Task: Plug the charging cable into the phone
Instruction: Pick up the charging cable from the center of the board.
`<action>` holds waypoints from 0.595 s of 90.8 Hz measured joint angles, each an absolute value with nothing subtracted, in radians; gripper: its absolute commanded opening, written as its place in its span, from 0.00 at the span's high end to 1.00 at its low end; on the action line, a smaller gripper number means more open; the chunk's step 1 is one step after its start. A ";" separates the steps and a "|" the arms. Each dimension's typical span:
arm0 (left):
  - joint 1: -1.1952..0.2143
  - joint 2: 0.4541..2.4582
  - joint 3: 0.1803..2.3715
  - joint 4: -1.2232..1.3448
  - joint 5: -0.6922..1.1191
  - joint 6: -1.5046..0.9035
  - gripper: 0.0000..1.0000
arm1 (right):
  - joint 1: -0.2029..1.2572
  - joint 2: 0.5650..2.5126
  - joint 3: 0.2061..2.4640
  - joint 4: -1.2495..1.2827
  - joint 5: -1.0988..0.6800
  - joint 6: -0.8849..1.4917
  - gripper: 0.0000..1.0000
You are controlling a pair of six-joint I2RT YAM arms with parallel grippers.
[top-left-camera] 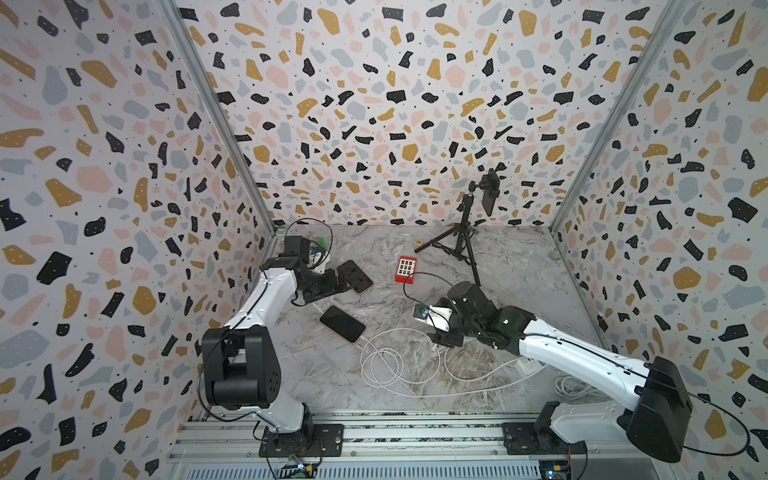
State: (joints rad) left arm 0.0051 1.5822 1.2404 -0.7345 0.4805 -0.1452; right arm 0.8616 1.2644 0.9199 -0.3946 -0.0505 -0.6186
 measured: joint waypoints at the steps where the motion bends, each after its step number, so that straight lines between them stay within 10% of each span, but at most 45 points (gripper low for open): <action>1: 0.002 1.582 1.240 -0.735 0.484 -0.141 0.00 | 0.861 1.260 0.910 -0.396 -0.048 -0.634 0.26; 54: -0.047 1.581 1.214 -0.739 0.550 -0.057 0.01 | 0.851 1.403 0.627 -0.023 -0.028 -1.131 0.36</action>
